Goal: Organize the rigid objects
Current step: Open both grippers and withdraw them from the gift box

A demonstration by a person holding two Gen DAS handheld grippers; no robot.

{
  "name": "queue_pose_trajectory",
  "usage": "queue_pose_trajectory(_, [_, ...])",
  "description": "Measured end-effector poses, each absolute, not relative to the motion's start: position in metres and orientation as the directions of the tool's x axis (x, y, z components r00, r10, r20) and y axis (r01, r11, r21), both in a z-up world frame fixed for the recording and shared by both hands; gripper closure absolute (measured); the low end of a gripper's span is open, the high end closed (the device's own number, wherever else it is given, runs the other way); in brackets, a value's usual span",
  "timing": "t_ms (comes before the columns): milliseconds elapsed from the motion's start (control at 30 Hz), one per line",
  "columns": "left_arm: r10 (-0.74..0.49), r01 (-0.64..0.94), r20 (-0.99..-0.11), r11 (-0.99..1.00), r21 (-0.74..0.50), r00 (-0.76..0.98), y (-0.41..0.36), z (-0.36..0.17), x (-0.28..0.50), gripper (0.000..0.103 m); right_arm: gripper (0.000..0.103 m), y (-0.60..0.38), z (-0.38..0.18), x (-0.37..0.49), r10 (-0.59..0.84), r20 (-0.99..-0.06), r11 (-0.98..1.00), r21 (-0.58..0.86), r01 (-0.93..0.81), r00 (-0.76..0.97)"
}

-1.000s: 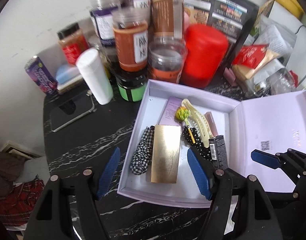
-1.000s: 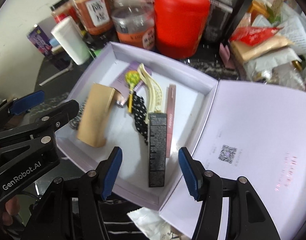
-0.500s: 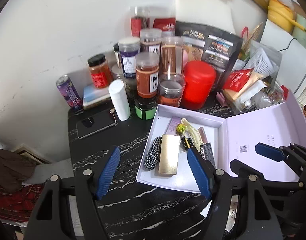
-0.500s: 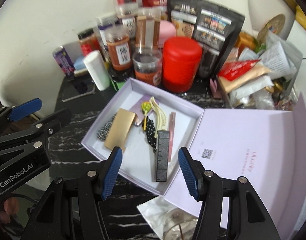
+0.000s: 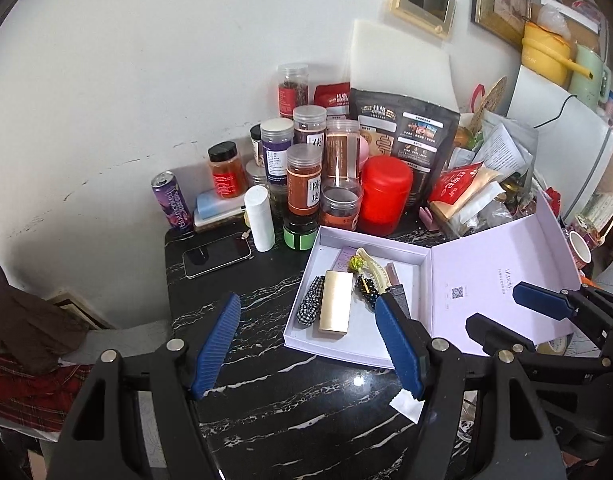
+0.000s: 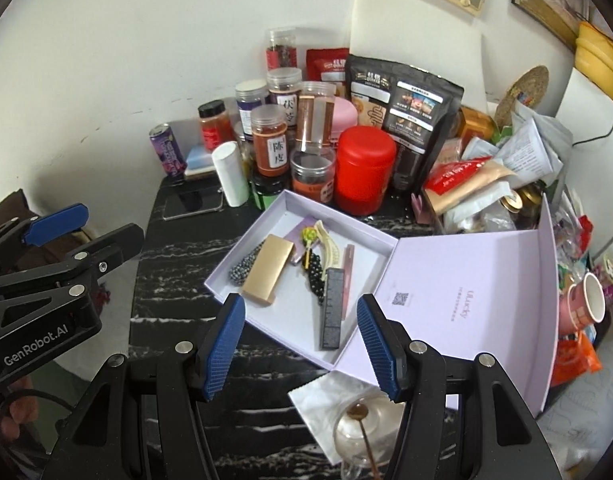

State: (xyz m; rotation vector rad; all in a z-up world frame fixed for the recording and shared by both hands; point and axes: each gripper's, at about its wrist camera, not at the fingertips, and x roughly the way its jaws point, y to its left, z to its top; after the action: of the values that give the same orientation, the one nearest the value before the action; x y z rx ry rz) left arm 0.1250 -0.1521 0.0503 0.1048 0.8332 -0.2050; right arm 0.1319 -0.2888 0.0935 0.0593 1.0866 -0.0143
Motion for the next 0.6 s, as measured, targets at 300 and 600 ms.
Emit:
queue_pose_trajectory(300, [-0.141,0.216,-0.715,0.976,0.015,0.685,-0.143,0.069,0.085,0.033,0.036,-0.279,0.123,0.094,0.042,-0.837,0.997,0.069,0.029,0.546])
queue_pose_trajectory(600, [-0.132,0.209,-0.731,0.978,0.016,0.670,-0.135,0.070,0.058,0.033,0.034,-0.279,0.137,0.062,0.032,-0.815,0.995,0.078,0.055,0.578])
